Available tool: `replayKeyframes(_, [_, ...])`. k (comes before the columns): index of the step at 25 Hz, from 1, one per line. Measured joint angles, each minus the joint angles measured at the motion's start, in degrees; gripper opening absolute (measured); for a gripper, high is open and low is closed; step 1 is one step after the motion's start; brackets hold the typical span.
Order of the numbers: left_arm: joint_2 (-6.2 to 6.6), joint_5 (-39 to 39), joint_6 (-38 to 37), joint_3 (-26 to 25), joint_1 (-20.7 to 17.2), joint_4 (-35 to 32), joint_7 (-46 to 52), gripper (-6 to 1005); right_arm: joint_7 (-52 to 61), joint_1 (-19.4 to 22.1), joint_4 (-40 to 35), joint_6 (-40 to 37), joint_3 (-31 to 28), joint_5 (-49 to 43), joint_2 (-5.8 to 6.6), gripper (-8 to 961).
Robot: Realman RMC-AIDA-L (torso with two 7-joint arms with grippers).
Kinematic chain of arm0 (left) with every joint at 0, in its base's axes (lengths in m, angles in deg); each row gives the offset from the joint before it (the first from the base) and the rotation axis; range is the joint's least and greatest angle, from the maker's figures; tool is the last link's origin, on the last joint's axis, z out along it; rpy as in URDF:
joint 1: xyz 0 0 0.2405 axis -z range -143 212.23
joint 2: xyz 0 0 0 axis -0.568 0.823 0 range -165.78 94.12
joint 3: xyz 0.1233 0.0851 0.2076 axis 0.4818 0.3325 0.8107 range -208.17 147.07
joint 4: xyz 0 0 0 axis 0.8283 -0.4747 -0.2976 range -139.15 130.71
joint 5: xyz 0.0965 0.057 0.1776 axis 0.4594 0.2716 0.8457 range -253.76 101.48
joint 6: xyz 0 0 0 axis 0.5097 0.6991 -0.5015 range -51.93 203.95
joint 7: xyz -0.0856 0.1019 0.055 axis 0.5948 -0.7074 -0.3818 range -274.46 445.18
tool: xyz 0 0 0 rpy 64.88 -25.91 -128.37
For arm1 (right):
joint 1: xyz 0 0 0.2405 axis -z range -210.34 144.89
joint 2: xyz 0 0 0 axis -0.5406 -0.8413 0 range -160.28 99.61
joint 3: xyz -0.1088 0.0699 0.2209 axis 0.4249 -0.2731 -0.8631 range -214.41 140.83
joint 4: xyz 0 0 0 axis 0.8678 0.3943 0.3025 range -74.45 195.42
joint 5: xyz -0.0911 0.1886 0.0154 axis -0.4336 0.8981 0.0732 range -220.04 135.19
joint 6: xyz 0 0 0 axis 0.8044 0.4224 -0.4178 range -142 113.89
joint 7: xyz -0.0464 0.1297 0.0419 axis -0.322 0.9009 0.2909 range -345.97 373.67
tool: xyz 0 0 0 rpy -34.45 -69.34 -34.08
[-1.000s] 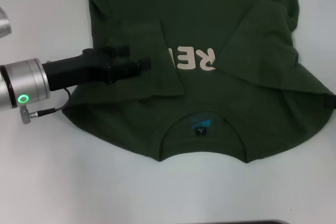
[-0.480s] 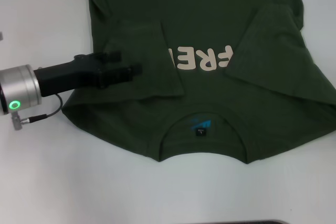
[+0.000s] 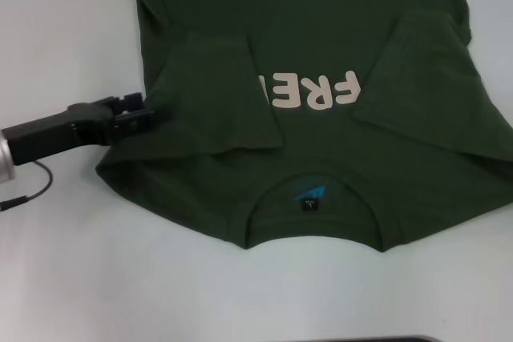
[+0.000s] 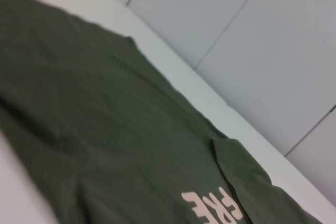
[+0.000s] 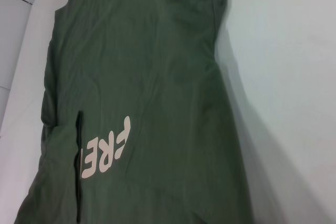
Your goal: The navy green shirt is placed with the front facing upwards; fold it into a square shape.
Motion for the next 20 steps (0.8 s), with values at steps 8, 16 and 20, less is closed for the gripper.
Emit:
replayKeyframes(8, [2.42,6.27,-3.21,-5.91,-0.08,-2.33,10.37,833,0.00,-0.46,0.03,-0.05,-0.47,0.00,0.00,45])
replayKeyframes(16, [3.36,15.75,-3.10,-8.33,0.09,-4.42,16.72,830,0.00,-0.52,0.08,-0.05,-0.52,0.00,-0.15,44])
replayKeyframes(20, [3.43,18.48,-3.06,-8.32,0.23,-4.48,18.16,829,0.00,-0.50,0.50,-0.04,-1.08,0.00,-0.25,44])
